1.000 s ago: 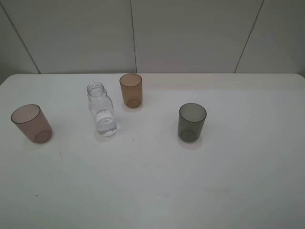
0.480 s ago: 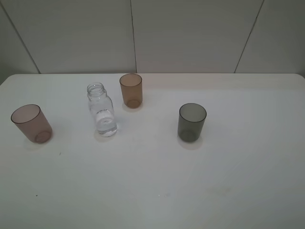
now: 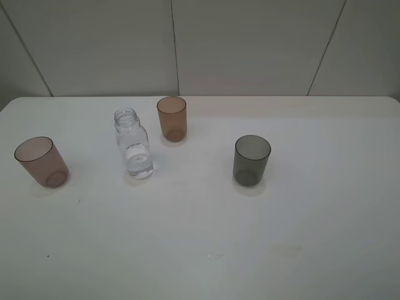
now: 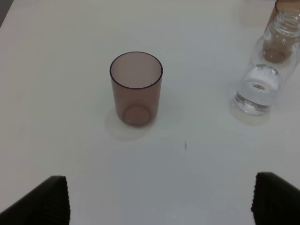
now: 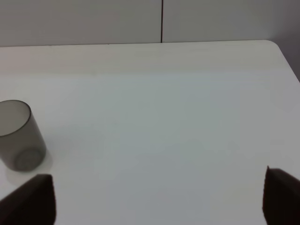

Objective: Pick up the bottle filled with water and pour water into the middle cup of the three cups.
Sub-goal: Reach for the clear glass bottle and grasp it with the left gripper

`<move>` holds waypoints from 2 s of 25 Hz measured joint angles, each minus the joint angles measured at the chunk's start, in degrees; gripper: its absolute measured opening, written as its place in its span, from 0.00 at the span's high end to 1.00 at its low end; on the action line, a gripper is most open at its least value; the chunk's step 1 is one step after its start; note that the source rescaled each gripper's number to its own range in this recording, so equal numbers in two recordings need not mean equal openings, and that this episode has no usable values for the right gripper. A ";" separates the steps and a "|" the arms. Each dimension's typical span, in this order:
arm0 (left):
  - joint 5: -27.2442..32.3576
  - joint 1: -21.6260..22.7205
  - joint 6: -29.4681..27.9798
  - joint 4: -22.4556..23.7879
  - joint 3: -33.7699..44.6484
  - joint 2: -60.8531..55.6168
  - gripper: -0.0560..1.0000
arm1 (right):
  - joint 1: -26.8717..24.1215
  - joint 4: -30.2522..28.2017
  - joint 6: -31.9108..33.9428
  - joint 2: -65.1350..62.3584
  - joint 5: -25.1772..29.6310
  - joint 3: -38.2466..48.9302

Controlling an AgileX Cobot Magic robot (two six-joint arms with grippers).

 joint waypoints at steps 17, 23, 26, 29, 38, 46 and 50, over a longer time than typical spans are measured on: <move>-15.26 -5.05 3.54 -4.49 -1.30 13.09 0.00 | 0.00 0.00 0.00 0.00 0.00 0.00; -31.61 -5.78 14.47 -14.12 2.71 29.18 0.00 | 0.00 0.00 0.00 0.00 0.00 0.00; -38.12 -5.78 15.22 -14.41 6.14 32.91 0.00 | 0.00 0.00 0.00 0.00 0.00 0.00; -47.68 -5.78 13.38 -14.48 10.99 35.75 0.00 | 0.00 0.00 0.00 0.00 0.00 0.00; -54.37 -8.84 12.03 -12.04 12.90 41.24 0.00 | 0.00 0.00 0.00 0.00 0.00 0.00; -67.09 -27.96 11.78 -15.80 12.90 58.42 0.00 | 0.00 0.00 0.00 0.00 0.00 0.00; -73.76 -30.70 10.65 -17.65 12.97 67.61 0.00 | 0.00 0.00 0.00 0.00 0.00 0.00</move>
